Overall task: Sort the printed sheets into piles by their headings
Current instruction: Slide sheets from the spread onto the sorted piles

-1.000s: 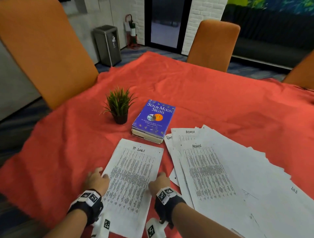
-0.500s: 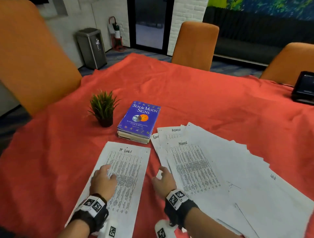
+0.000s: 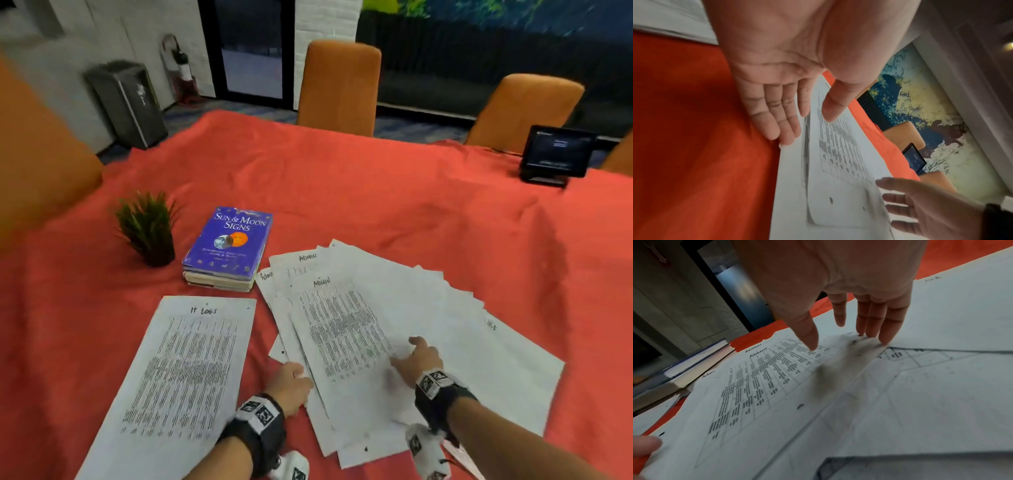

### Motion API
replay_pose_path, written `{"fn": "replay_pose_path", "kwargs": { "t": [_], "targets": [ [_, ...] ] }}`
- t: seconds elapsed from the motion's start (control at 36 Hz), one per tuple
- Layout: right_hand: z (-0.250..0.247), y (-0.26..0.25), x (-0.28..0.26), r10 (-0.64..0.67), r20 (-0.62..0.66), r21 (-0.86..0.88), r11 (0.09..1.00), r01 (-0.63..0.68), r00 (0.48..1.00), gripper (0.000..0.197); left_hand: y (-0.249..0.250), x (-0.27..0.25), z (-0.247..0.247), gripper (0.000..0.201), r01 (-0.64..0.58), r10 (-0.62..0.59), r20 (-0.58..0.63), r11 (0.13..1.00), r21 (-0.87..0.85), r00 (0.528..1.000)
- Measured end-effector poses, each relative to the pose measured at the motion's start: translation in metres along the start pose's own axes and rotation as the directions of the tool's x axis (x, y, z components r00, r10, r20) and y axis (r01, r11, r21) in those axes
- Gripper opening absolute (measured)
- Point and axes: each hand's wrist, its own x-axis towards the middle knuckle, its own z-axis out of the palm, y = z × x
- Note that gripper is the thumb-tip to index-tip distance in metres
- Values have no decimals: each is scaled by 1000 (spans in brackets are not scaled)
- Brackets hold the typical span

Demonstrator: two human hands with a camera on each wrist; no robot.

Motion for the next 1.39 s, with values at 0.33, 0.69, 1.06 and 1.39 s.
{"fn": "replay_pose_path", "kwargs": {
  "t": [0.33, 0.69, 1.06, 1.39],
  "targets": [
    [-1, -10, 4, -71, 129, 53, 997, 64, 989, 35, -2, -5, 16, 24, 16, -24, -133, 998, -58, 991],
    [-5, 2, -8, -114, 137, 81, 991, 103, 984, 8, 5, -5, 23, 17, -212, 214, -79, 976, 41, 974],
    [-20, 17, -3, -88, 314, 635, 760, -140, 945, 32, 9, -25, 29, 41, -462, 463, 41, 867, 188, 885],
    [-26, 20, 2, -45, 227, 577, 811, -97, 973, 31, -12, -16, 8, 21, -216, 198, -280, 976, -33, 939]
  ]
}}
